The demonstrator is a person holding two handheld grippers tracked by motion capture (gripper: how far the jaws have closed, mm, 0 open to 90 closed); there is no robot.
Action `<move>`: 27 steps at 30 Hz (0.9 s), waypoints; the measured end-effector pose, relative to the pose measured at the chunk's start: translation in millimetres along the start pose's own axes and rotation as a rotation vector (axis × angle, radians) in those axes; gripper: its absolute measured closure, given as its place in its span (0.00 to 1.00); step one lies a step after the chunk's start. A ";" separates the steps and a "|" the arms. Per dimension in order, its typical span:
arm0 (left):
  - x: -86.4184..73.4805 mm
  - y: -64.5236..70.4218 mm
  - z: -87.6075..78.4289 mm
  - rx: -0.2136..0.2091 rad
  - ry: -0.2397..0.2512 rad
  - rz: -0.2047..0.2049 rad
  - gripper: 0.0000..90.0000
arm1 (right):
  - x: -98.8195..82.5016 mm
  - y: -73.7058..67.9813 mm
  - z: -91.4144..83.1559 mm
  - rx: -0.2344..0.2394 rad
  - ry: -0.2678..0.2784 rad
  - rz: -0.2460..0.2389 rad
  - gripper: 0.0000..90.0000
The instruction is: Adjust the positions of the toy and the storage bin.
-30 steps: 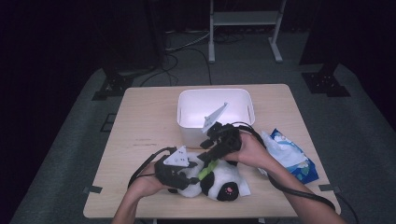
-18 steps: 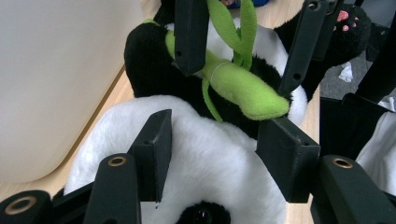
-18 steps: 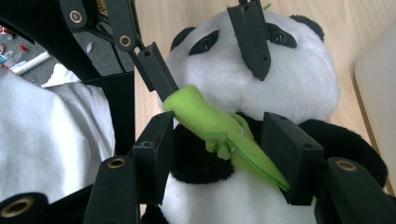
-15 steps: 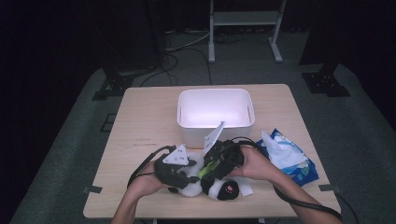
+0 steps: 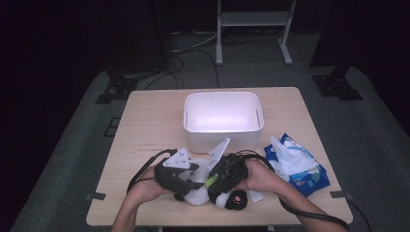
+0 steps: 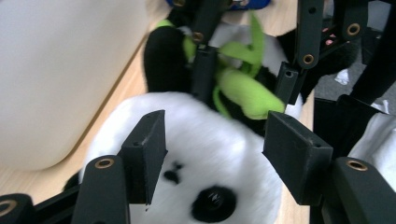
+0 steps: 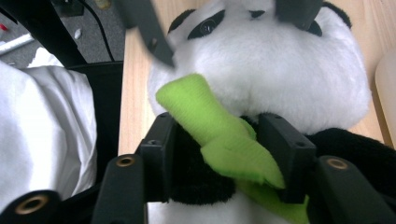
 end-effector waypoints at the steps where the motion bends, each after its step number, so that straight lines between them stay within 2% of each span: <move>1: -1.2 -1.1 -2.0 0.005 0.001 -0.006 0.42 | -0.6 -0.1 0.6 -0.003 0.001 -0.003 0.56; 8: -6.7 -5.9 -6.9 0.017 0.001 -0.030 0.40 | 1.9 -5.1 -0.2 -0.081 -0.013 -0.014 0.69; 11: -9.7 -8.4 -7.8 0.020 -0.002 -0.033 0.39 | 2.4 -5.4 -2.5 -0.091 -0.002 -0.024 0.72; 15: -13.0 -12.0 -11.4 0.029 -0.005 -0.044 0.38 | -0.7 -1.0 -8.3 -0.079 0.040 0.015 0.74; 17: -14.5 -13.0 -12.4 0.029 -0.002 -0.049 0.37 | -1.6 -0.6 -10.6 -0.094 0.049 0.017 0.75; 22: -18.2 -16.1 -14.3 0.031 -0.002 -0.060 0.35 | -4.0 -1.2 -17.7 -0.119 0.024 0.008 0.76; 27: -20.7 -18.2 -18.4 0.033 -0.002 -0.060 0.34 | -11.0 0.8 -26.2 -0.119 0.019 0.035 0.77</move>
Point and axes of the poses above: each handheld gripper's, and its own axes: z roughly forward along the jaws, x roughly out of its top, y roughly to its right, the point moved 2 cm from there along z, roughly forward along the jaws, and after that the axes turned 2 degrees about -x, right-handed, at the moved point
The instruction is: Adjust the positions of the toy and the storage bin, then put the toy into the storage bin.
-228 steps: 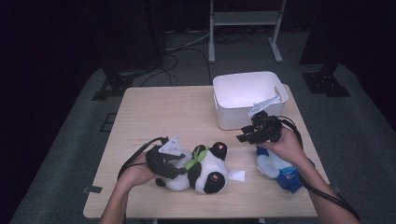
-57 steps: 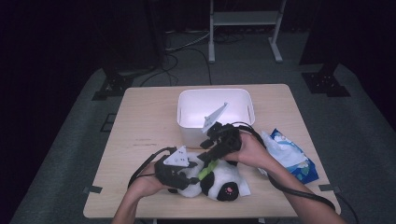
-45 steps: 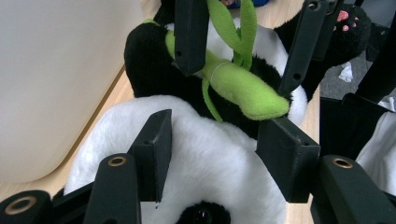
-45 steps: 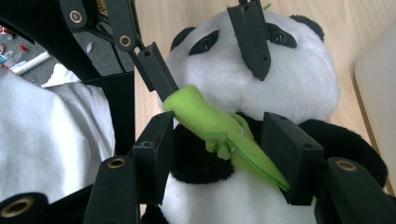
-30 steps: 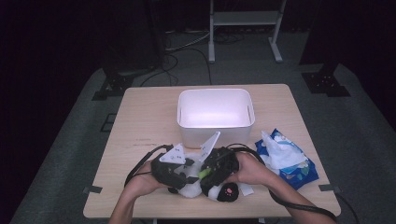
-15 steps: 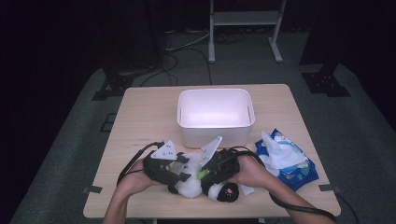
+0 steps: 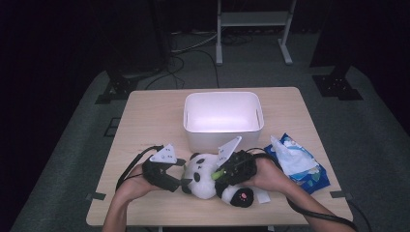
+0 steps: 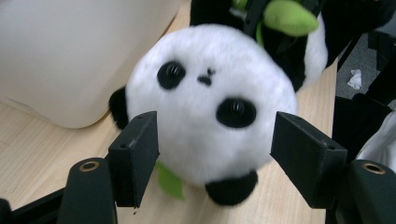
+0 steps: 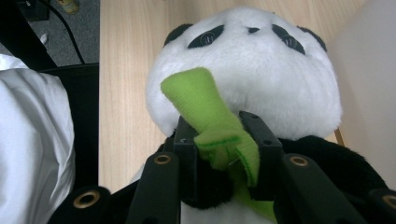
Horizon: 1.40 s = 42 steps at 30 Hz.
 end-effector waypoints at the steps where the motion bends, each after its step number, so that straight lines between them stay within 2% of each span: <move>1: -0.4 -0.6 -0.8 0.002 0.002 -0.002 0.34 | -1.1 0.8 -2.0 -0.003 -0.001 0.004 0.77; 12: -7.2 -6.0 -4.6 0.003 0.006 -0.028 0.33 | -6.8 6.6 -19.3 0.011 0.014 0.049 0.79; 18: -7.5 -7.7 -9.1 0.008 0.013 -0.024 0.32 | -2.5 8.9 -31.3 0.017 0.034 0.058 0.79; 29: -13.7 -12.8 -12.7 0.005 0.012 -0.038 0.31 | 13.3 12.5 -57.3 0.004 0.050 0.044 0.79; 42: -18.7 -17.1 -18.1 0.007 0.025 -0.055 0.30 | 37.6 6.2 -87.6 -0.007 0.055 -0.018 0.79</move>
Point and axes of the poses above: each handheld gripper's, and its own axes: z roughly forward along the jaws, x roughly out of its top, y roughly to its right, the point moved 2 cm from there along z, roughly forward along the jaws, and after that the axes turned 2 degrees about -x, right-handed, at the moved point
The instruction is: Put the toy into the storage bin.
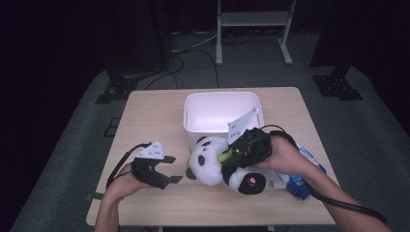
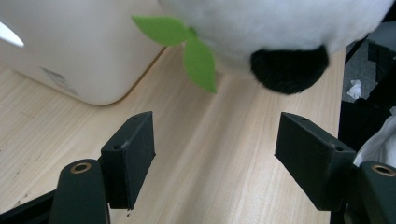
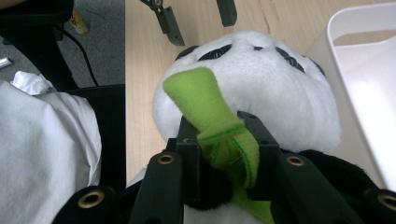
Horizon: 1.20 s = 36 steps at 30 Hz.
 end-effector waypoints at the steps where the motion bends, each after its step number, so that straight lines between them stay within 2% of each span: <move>1: -0.3 -0.2 -0.2 0.000 0.003 -0.002 0.30 | 2.3 0.1 -2.4 0.005 0.004 0.000 0.79; 10: -3.0 -3.1 -1.0 -0.004 0.008 -0.012 0.30 | 20.4 5.3 -19.3 -0.006 0.027 -0.021 0.79; 19: -4.5 -5.1 -3.4 -0.004 0.016 -0.021 0.30 | 43.0 18.3 -42.9 -0.034 0.046 -0.044 0.79; 27: -6.5 -7.1 -4.9 -0.005 0.019 -0.029 0.30 | 55.3 41.1 -53.0 -0.069 0.036 -0.047 0.80; 36: -8.5 -8.6 -4.6 -0.006 0.021 -0.040 0.30 | 62.6 69.3 -56.0 -0.108 0.022 -0.041 0.80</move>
Point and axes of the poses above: each handheld gripper's, and its own axes: z roughly forward along the jaws, x roughly out of its top, y roughly to its right, the point moved 2 cm from there along z, roughly forward along the jaws, and after that the axes turned 2 degrees about -x, right-handed, at the moved point
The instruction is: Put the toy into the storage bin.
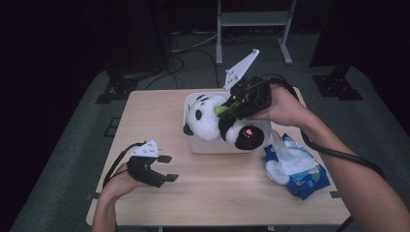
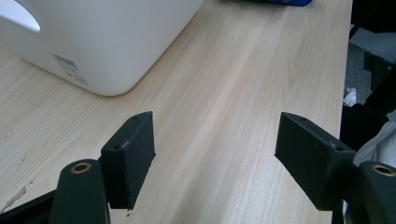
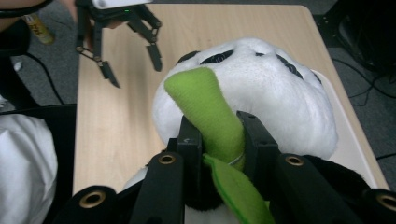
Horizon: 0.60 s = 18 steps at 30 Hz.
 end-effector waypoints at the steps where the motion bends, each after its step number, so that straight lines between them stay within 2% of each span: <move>1: 0.1 -0.1 -0.2 0.001 0.001 0.000 0.30 | 0.7 4.2 1.0 -0.007 -0.008 0.001 0.80; 5: 0.5 0.5 -0.2 -0.001 0.001 0.004 0.30 | 1.5 16.6 9.0 -0.018 -0.028 0.004 0.80; 11: -0.5 0.2 0.8 -0.002 -0.003 0.000 0.30 | -3.2 38.8 29.8 -0.021 -0.044 0.008 0.80; 18: -1.0 0.0 2.1 -0.003 -0.001 -0.005 0.30 | -8.7 55.6 55.9 -0.033 -0.083 0.014 0.80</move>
Point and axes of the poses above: each handheld gripper's, and its own axes: z roughly forward along the jaws, x roughly out of its top, y roughly to its right, the point moved 2 cm from there along z, roughly forward along the jaws, and after that the axes turned 2 degrees about -x, right-handed, at the moved point
